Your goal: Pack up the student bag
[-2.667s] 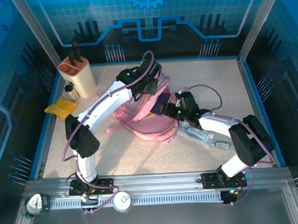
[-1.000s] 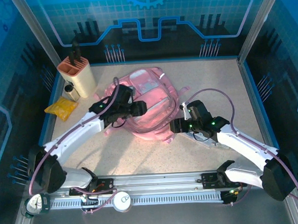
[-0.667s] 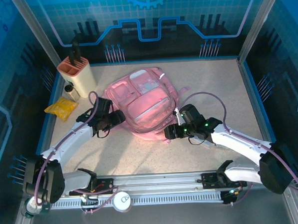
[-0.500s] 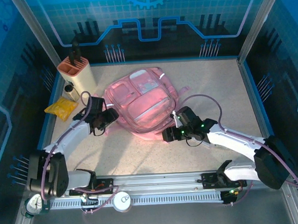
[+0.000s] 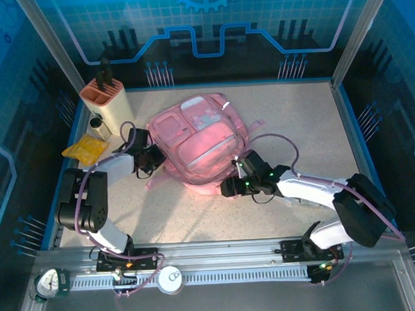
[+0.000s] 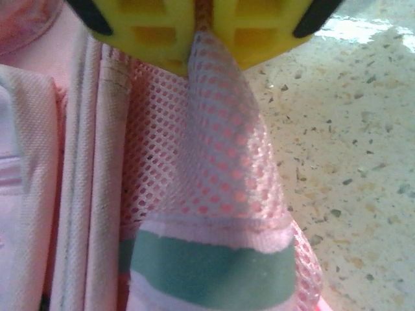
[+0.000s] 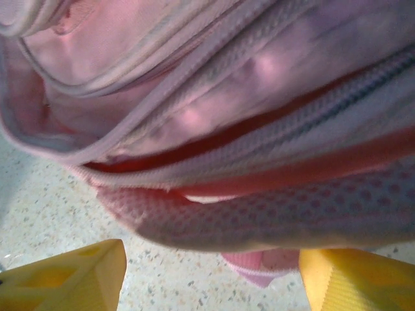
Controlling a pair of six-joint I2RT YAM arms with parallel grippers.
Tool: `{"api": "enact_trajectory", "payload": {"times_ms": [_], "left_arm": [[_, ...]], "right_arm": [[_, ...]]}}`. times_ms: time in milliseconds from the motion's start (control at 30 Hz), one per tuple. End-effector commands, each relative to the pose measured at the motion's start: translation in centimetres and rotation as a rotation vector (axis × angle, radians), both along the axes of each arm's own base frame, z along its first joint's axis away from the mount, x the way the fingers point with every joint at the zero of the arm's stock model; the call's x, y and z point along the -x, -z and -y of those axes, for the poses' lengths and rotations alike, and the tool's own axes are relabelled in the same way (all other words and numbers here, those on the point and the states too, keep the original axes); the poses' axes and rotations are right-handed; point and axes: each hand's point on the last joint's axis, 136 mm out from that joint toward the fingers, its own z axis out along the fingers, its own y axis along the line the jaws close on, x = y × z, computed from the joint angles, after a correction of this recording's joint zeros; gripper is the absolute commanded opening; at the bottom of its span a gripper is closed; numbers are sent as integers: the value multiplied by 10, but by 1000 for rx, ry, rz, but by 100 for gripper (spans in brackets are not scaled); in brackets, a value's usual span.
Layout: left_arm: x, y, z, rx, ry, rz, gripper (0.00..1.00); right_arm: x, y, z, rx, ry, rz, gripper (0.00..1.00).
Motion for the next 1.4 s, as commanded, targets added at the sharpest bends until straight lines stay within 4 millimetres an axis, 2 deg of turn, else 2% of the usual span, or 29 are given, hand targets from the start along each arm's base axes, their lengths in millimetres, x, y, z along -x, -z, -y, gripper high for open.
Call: {"api": "enact_trajectory", "payload": {"times_ms": [0,133,200,233,267,367,533,700,833,967,1200,1267,1367], "left_arm": [[-15,-22,11,55,22,81,0],[0,-26,16,69,32,84,0],[8,-28,24,92,41,87,0],[11,-29,28,100,48,86,0],[15,-30,33,103,58,86,0],[25,-33,45,105,73,79,0],[38,-32,66,103,93,71,0],[45,-41,84,152,86,85,0],[43,-49,93,178,63,89,0],[45,-62,109,248,35,116,0],[53,-73,128,272,30,117,0],[56,-74,134,286,27,122,0],[57,-78,145,316,32,132,0]], "right_arm": [[-39,-16,-1,3,42,100,72],[-74,-26,15,12,89,136,74],[-93,-32,24,14,107,157,75],[-98,-27,31,32,119,148,76],[-112,-35,34,33,130,170,76],[-125,-36,46,52,143,171,76],[-112,-56,54,75,136,186,78],[-88,-78,75,116,158,221,84],[-67,-85,85,182,143,226,87],[-41,-91,73,236,94,244,87],[-6,-77,12,202,-9,245,79],[-1,-74,-12,177,-41,268,75],[3,-59,-35,151,-51,294,69]]}}
